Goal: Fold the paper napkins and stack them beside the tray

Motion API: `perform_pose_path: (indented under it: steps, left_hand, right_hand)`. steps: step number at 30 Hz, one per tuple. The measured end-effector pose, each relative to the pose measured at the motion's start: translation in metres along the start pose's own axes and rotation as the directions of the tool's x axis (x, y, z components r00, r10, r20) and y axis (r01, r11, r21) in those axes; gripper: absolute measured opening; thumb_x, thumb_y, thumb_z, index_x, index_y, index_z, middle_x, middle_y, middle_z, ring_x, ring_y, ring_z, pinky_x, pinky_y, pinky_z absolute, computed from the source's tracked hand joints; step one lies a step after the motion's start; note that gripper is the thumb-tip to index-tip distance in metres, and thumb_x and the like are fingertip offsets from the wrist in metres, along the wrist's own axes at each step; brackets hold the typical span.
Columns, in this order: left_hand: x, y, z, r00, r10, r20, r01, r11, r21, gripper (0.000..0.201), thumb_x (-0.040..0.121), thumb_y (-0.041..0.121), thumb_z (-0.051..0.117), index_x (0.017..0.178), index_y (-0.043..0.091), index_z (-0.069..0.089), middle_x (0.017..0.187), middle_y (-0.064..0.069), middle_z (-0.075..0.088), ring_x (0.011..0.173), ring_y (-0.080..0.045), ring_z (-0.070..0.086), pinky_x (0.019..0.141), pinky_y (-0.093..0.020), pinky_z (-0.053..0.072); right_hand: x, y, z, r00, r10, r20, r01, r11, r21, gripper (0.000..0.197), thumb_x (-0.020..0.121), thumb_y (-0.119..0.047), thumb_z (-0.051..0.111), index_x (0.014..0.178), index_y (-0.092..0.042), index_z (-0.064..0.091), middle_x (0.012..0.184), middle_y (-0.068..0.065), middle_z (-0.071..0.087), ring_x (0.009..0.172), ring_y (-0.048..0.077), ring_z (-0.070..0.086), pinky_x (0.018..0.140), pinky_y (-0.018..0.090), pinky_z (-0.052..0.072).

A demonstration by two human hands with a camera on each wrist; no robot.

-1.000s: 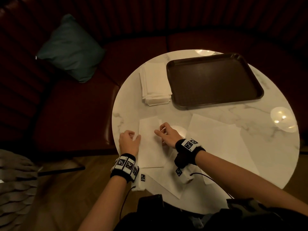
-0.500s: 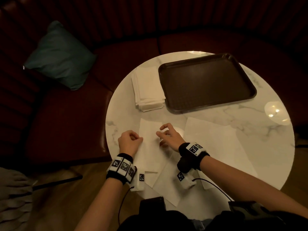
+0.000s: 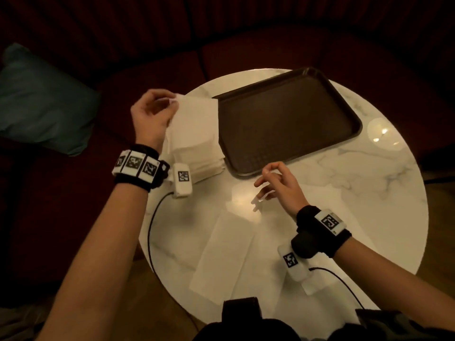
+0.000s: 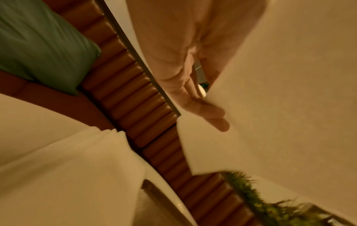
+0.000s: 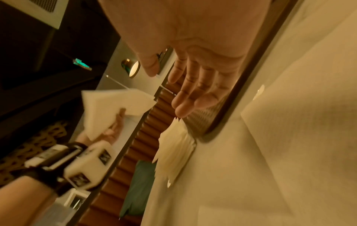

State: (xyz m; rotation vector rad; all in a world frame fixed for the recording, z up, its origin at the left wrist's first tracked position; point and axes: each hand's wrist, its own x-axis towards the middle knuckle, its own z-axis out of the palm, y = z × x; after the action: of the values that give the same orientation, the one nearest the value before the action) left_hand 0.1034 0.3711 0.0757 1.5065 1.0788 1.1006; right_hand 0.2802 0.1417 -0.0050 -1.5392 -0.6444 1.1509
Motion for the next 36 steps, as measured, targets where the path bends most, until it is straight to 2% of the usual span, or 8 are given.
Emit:
perform_pose_path:
  steps: [5,9,15,19,23,28,32,36]
  left_hand:
    - [0.031,-0.060,0.014,0.971,-0.236,-0.043,0.239,0.960,0.148,0.019,0.080,0.011,0.075,0.098,0.017,0.076,0.111,0.000,0.069,0.104,-0.012,0.065,0.094,-0.032,0.054]
    - [0.025,-0.094,0.016,0.942,-0.335,-0.033,0.328,0.891,0.315,0.031,0.076,0.012,0.080,0.106,0.014,0.073,0.114,0.001,0.062,0.116,-0.012,0.055,0.100,-0.025,0.044]
    - [0.023,-0.104,0.008,0.953,-0.302,-0.004,0.254,0.794,0.552,0.040,0.072,0.017,0.084,0.109,0.012,0.070,0.110,-0.005,0.058,0.081,-0.014,0.056,0.088,-0.029,0.053]
    - [0.011,-0.094,0.005,0.976,-0.216,0.026,0.129,0.670,0.731,0.038,0.079,0.020,0.077,0.114,0.014,0.065,0.133,-0.011,0.039,0.118,-0.025,0.047,0.102,-0.028,0.041]
    - [-0.051,-0.070,0.002,0.985,-0.116,0.126,-0.014,0.678,0.735,0.024,0.083,0.017,0.071,0.106,0.016,0.065,0.127,-0.011,0.043,0.122,-0.025,0.042,0.100,-0.022,0.032]
    - [-0.160,-0.070,0.008,0.886,-0.329,0.328,-0.038,0.653,0.756,0.012,0.085,0.025,0.068,0.094,0.017,0.067,0.101,0.001,0.053,0.096,-0.019,0.055,0.084,-0.031,0.047]
    - [-0.232,-0.072,0.018,0.777,-0.487,0.400,-0.076,0.558,0.827,0.034,0.083,0.052,0.065,0.078,0.019,0.062,0.084,0.005,0.055,0.077,-0.013,0.055,0.072,-0.030,0.050]
    - [-0.275,-0.082,0.022,0.746,-0.521,0.416,-0.126,0.503,0.855,0.049,0.071,0.066,0.068,0.083,0.021,0.054,0.086,0.007,0.050,0.077,-0.012,0.050,0.066,-0.027,0.043]
  right_hand:
    - [0.013,-0.002,-0.015,0.996,-0.002,-0.088,0.002,1.000,-0.008,0.012,0.100,-0.026,0.048,0.099,-0.015,0.049,0.084,0.010,0.068,0.062,0.022,0.061,0.060,0.030,0.046]
    - [0.015,0.004,-0.015,0.993,0.031,-0.110,-0.031,1.000,0.000,0.012,0.100,-0.026,0.048,0.099,-0.015,0.050,0.080,0.006,0.068,0.060,0.019,0.061,0.059,0.027,0.045]
    - [0.018,0.010,-0.005,0.995,0.054,-0.087,-0.058,0.998,-0.038,0.010,0.099,-0.025,0.050,0.098,-0.015,0.052,0.080,0.008,0.068,0.059,0.018,0.060,0.058,0.026,0.045]
    - [0.018,0.016,0.005,0.998,0.052,0.024,-0.045,0.974,-0.221,0.010,0.094,-0.018,0.060,0.097,-0.009,0.062,0.087,0.016,0.069,0.062,0.021,0.062,0.056,0.025,0.051]
    - [0.010,0.028,0.014,0.980,0.089,0.180,0.023,0.841,-0.541,0.009,0.082,-0.017,0.072,0.090,-0.020,0.069,0.085,0.001,0.069,0.067,0.013,0.059,0.069,0.026,0.051]
    - [-0.011,0.033,0.022,0.938,0.149,0.313,0.160,0.615,-0.772,0.027,0.077,-0.017,0.076,0.102,-0.022,0.068,0.097,-0.004,0.059,0.081,0.014,0.058,0.078,0.026,0.049]
    - [-0.028,0.039,0.016,0.910,0.171,0.377,0.260,0.473,-0.842,0.030,0.075,-0.012,0.074,0.102,-0.025,0.071,0.104,-0.004,0.053,0.098,0.017,0.054,0.086,0.030,0.046]
    - [-0.047,0.046,0.017,0.851,0.166,0.498,0.440,0.291,-0.849,0.033,0.077,-0.023,0.076,0.108,-0.032,0.070,0.122,-0.005,0.047,0.114,0.016,0.042,0.094,0.032,0.042]
